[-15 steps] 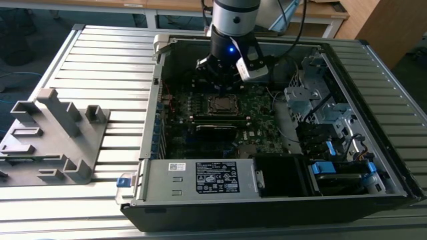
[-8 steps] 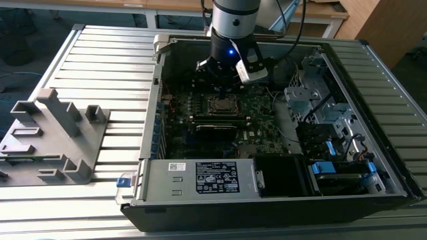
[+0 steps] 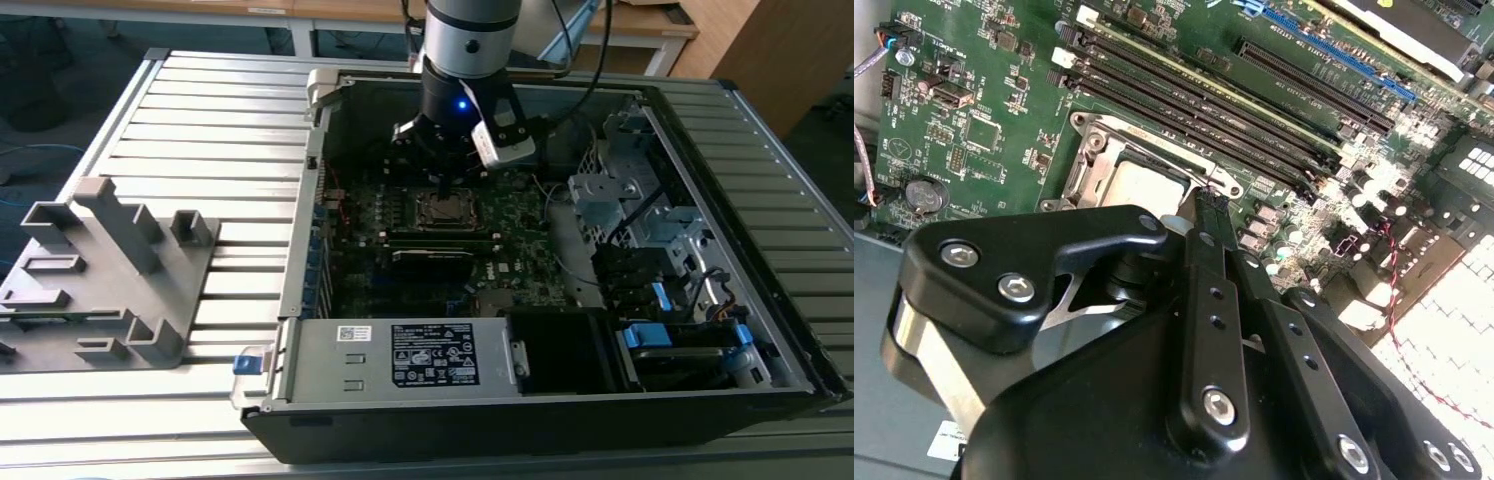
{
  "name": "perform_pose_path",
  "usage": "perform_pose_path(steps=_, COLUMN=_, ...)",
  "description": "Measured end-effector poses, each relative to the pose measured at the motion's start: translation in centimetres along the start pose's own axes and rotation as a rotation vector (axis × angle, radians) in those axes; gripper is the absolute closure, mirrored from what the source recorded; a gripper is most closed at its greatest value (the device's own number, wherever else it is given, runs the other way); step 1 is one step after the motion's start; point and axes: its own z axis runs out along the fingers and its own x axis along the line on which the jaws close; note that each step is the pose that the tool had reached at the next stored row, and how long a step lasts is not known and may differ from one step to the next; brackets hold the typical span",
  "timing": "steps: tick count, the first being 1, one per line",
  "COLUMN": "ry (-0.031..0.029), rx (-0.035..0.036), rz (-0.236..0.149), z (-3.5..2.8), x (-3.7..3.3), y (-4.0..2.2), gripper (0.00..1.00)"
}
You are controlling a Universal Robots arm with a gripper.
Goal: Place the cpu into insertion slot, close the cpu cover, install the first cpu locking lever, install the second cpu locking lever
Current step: 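Install the second cpu locking lever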
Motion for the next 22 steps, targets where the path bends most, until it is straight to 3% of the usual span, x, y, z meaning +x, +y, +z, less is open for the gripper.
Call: perform_pose_path(steps=22, ry=-0.0002, rx=-0.0002, rz=0.0, z=0.39, x=-0.01, y=-0.1, gripper=0.89)
